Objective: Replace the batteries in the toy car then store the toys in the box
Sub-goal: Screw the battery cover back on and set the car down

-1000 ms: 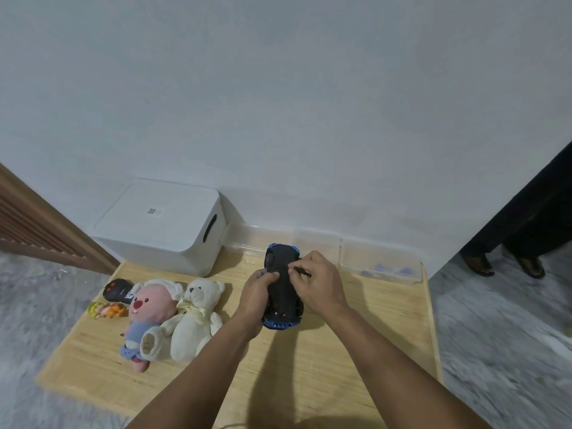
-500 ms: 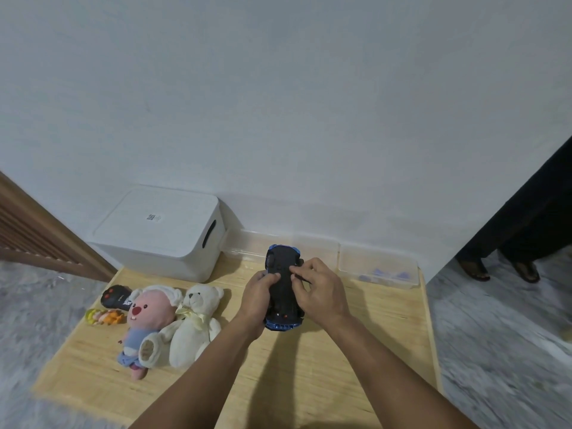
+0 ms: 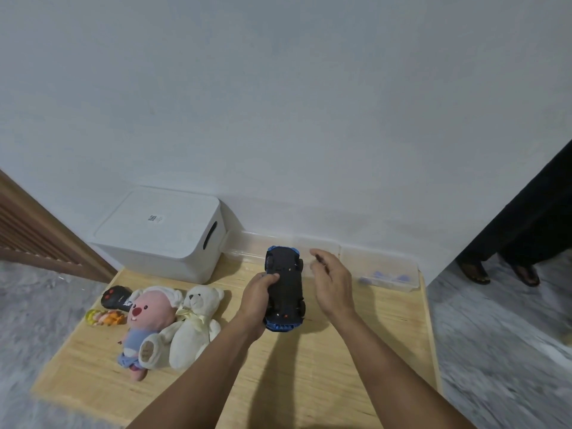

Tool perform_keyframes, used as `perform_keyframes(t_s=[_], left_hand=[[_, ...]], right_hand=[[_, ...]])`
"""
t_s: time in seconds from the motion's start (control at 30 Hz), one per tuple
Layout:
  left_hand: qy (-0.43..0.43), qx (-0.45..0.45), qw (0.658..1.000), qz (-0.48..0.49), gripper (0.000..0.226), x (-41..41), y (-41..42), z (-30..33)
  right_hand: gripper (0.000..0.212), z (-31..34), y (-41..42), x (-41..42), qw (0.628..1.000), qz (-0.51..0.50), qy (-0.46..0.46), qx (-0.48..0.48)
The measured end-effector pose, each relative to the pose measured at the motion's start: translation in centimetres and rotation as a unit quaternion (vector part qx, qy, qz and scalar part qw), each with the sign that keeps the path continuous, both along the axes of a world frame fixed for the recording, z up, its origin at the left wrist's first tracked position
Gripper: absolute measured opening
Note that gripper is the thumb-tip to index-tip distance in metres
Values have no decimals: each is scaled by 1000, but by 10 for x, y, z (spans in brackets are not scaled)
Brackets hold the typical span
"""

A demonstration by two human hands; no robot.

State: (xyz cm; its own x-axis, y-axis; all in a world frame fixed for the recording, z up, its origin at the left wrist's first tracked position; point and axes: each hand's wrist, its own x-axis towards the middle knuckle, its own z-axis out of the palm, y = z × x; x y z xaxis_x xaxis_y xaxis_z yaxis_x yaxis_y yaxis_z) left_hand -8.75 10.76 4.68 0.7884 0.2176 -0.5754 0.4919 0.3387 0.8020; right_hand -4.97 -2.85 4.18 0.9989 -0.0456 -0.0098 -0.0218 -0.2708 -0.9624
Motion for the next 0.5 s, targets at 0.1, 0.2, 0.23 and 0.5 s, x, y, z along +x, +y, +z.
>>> perform_keyframes(t_s=[0.1, 0.2, 0.23, 0.5], left_hand=[[7, -15, 1000, 4, 28, 1, 1, 0], [6, -8, 1000, -10, 28, 2, 1, 1], [6, -4, 1000, -15, 29, 3, 1, 1], [10, 17, 999, -25, 44, 3, 4, 0]], right_hand=[[29, 5, -4, 9, 999, -20, 20, 35], [25, 18, -7, 13, 995, -28, 24, 91], [24, 22, -7, 15, 994, -34, 15, 108], [21, 37, -2, 11, 993, -9, -23, 116]])
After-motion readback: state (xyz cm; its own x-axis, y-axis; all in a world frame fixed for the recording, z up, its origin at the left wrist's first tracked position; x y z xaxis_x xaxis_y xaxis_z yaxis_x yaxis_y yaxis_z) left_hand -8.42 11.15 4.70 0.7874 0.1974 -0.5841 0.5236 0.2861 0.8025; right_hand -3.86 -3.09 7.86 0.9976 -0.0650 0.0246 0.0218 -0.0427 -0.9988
